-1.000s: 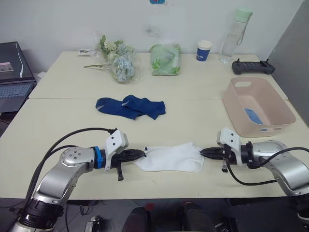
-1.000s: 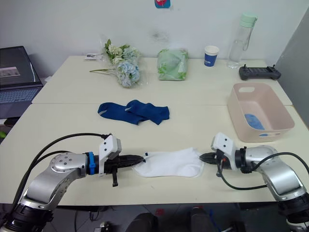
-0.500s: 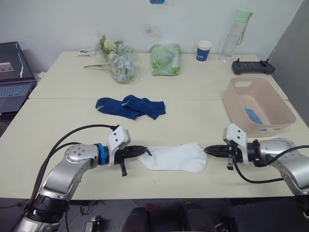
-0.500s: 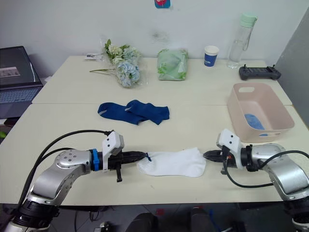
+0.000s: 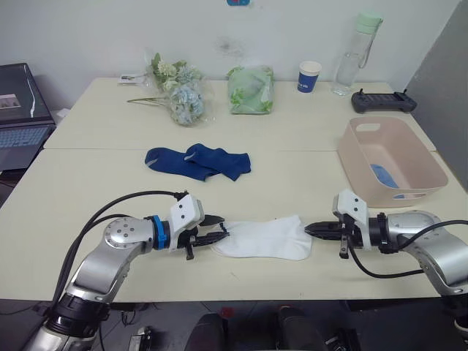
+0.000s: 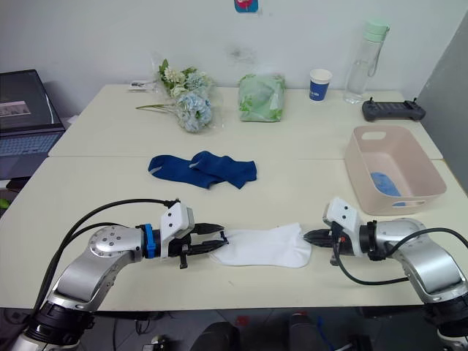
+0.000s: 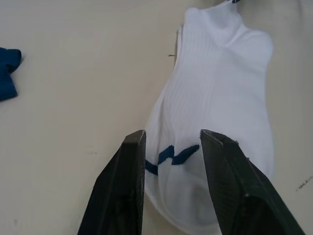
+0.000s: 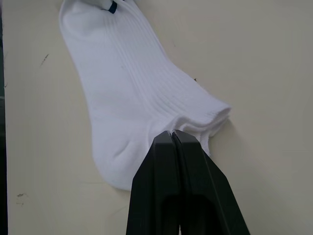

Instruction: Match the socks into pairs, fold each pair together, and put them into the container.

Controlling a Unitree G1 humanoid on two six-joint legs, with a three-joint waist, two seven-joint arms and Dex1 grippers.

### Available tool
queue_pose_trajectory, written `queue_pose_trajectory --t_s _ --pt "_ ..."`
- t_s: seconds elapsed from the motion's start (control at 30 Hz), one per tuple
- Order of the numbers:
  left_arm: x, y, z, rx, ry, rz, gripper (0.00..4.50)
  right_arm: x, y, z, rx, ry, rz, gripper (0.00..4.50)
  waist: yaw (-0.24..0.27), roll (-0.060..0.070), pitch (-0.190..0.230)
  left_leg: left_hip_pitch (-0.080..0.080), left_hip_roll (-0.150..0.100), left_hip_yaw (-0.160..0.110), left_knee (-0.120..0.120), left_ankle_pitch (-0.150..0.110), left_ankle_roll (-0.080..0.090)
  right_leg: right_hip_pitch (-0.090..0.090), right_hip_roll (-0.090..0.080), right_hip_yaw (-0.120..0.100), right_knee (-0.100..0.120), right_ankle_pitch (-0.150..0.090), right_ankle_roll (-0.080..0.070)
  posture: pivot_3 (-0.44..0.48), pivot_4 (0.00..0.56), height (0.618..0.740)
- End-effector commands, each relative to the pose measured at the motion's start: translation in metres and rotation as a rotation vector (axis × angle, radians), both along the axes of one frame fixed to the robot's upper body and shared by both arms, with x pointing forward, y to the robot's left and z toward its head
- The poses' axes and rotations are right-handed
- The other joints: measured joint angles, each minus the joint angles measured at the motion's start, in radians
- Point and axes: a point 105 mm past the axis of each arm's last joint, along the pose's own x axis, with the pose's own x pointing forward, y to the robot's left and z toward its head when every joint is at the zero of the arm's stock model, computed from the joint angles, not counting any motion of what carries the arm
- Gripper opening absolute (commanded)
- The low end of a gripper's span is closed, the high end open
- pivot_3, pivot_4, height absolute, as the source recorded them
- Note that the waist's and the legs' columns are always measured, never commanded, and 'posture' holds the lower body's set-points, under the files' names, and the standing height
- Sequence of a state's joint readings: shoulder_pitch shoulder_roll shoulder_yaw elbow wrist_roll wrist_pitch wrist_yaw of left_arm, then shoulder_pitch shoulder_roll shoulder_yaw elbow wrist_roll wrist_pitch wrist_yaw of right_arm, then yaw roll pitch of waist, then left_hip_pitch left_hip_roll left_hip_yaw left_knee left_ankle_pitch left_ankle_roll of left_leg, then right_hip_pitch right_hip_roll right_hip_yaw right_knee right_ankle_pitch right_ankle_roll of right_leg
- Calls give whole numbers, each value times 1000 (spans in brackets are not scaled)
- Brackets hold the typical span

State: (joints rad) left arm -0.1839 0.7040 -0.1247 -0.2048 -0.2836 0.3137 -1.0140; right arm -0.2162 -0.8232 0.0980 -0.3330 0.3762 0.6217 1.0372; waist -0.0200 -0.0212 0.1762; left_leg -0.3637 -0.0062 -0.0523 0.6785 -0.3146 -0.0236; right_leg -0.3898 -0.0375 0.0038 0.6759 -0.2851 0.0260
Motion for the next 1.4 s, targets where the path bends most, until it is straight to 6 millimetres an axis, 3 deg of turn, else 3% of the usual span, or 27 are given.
queue_pose_trajectory --t_s 0.03,0.23,0.4,0.73,0.93,0.97,1.07,1.17,1.3,1.33,1.4 --pt "3 1 -1 46 -46 -16 1616 0 4 9 9 -38 16 0 0 0 0 0 0 0 0 0 0 0 0 0 0 0 0 0 150 740" --pt "2 -3 -1 28 -47 -42 43 -1 5 9 11 -37 16 0 0 0 0 0 0 0 0 0 0 0 0 0 0 0 0 0 150 740" --pt "-3 -3 1 11 -21 -59 43 -1 5 10 16 -35 13 0 0 0 0 0 0 0 0 0 0 0 0 0 0 0 0 0 150 740" --pt "10 11 6 53 -27 7 43 -3 12 10 45 -17 19 0 0 0 0 0 0 0 0 0 0 0 0 -1 0 0 0 0 150 740" --pt "9 7 3 38 -9 6 43 2 7 7 17 -36 -9 0 0 0 0 0 0 0 0 0 0 0 0 -1 0 0 0 0 150 740" --pt "9 7 4 35 -5 5 215 3 6 8 11 -50 -14 0 -1 0 0 0 0 0 0 0 0 0 0 -1 0 0 0 0 150 740" --pt "9 9 4 45 -12 9 953 8 0 10 -8 -83 -32 634 -1 0 0 0 0 0 0 0 0 0 0 -1 0 0 0 0 150 740" --pt "16 13 8 66 -60 34 1862 14 -9 14 -16 -121 -64 1642 0 0 0 0 0 0 0 0 0 0 0 -1 0 0 0 0 150 740" --pt "21 8 35 -20 -145 39 3217 21 -8 41 82 -200 -77 3070 -1 0 0 0 0 0 0 0 0 0 0 0 0 0 0 0 150 740" --pt "20 6 41 -37 -160 28 3437 22 -2 47 123 -205 -75 3076 -2 0 0 0 0 0 0 0 0 0 0 -1 0 0 0 0 150 740" --pt "19 -1 47 -66 -175 4 3437 20 11 52 159 -217 -40 3076 -5 0 0 0 0 0 0 0 0 0 0 0 1 0 0 0 150 740"
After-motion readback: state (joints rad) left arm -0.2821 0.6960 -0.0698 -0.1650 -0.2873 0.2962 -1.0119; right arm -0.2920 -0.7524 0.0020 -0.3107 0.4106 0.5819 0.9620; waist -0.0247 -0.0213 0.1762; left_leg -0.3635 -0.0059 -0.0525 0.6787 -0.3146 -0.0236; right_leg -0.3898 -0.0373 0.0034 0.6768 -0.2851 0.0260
